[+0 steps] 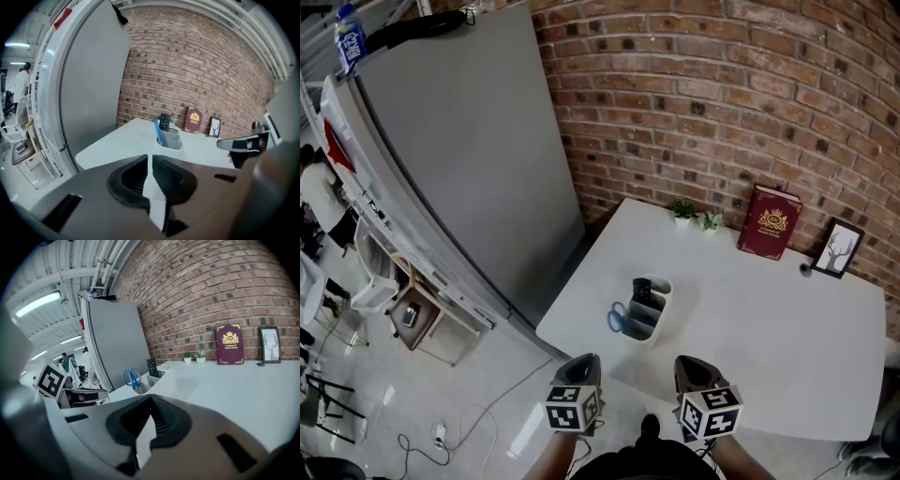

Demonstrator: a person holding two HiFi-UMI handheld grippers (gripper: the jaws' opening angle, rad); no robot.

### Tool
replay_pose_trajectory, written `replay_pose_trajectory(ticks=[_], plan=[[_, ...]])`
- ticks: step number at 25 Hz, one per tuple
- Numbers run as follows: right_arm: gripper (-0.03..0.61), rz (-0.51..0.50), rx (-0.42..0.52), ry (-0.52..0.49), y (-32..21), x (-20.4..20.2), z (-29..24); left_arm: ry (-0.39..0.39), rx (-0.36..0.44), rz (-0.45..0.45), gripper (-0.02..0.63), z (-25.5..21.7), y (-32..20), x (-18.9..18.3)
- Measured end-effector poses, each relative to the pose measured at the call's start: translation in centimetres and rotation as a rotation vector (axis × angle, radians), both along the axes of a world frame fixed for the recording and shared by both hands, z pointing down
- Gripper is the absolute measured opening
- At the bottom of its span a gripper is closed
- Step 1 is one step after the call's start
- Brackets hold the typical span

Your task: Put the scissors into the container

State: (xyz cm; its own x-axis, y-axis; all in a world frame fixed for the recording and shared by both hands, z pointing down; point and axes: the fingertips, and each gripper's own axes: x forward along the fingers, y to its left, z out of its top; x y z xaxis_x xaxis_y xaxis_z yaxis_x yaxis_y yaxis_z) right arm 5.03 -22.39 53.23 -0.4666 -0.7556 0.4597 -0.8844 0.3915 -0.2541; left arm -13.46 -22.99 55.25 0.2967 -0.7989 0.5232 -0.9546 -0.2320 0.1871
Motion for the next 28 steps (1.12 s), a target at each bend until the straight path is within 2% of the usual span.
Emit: replay_pose_trajectory(ticks=[11, 28], plan=[[0.000, -0.038, 0.027, 0.019, 0.3, -1.1, -0.6, 0.023, 0.028, -0.048, 0.031, -1.3, 0.5, -1.7], [0.000, -0.036, 0.017, 0.020, 0.4, -1.5, -0.4, 0.029, 0.027, -0.046, 0.031, -1.3, 0.3, -2.2]])
